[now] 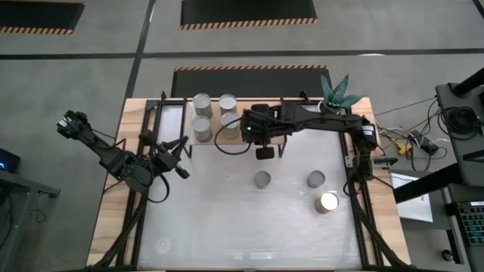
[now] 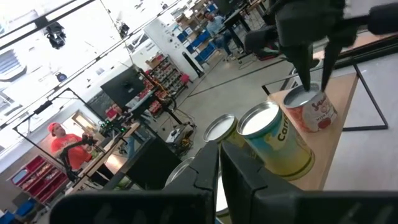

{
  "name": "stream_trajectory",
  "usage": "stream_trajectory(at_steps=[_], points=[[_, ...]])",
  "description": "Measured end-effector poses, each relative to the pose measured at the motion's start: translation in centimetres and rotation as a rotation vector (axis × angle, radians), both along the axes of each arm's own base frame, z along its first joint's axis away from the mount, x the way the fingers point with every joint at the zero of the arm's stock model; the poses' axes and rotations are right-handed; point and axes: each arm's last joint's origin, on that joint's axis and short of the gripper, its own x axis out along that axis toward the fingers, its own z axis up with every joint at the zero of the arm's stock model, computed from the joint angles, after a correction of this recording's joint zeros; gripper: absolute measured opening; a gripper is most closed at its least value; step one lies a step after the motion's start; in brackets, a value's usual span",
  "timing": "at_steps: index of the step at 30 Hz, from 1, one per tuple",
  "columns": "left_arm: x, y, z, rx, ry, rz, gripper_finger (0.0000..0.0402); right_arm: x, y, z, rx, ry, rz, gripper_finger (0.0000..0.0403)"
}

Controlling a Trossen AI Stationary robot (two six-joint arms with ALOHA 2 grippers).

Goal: Pick and place cans onto a shelf
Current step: Put the canned sliced peaches on the shelf

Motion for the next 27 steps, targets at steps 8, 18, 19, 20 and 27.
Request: stream_trajectory(at_steps=[8,18,19,20,27], points=[[0.0,0.0,0.0,-0.001,-0.001,0.000,0.0000,-2.6,1.4,3.6,0.156,0.024,-0.164,0.0069],[0.0,0.0,0.0,-0.007,-0.008,-0.001,0.0000,-4.4,7.9,1.6,0.502,0.171,-0.420,0.0090],[0.0,0.0,0.0,-0.009,-0.010,-0.001,0.0000,-4.4,8.7,1.0,0.481,0.189,-0.410,0.0095],[0.0,0.0,0.0,-0.010,-0.011,-0.001,0.0000,-4.5,9.6,0.3,0.456,0.206,-0.394,0.0101],[0.0,0.0,0.0,-0.011,-0.012,-0.001,0.0000,-3.9,14.9,-5.2,0.275,0.179,-0.089,0.0140]])
